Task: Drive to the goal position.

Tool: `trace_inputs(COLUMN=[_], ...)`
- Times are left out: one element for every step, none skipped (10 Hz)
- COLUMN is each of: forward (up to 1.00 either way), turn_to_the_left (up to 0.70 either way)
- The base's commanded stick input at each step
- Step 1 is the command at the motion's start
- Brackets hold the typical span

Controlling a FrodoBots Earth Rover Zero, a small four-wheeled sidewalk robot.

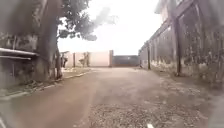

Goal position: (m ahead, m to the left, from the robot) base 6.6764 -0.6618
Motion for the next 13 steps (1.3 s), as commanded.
trace_inputs(forward=[0.85, 0.85, 0.85, 0.85, 0.85, 0.85, 0.85, 0.85, 0.85, 0.85, 0.85, 0.85, 0.85], turn_to_the_left=[0.00, 0.00, 0.00, 0.00, 0.00, 0.00, 0.00, -0.06, -0.34, -0.34, -0.17, 0.00, 0.00])
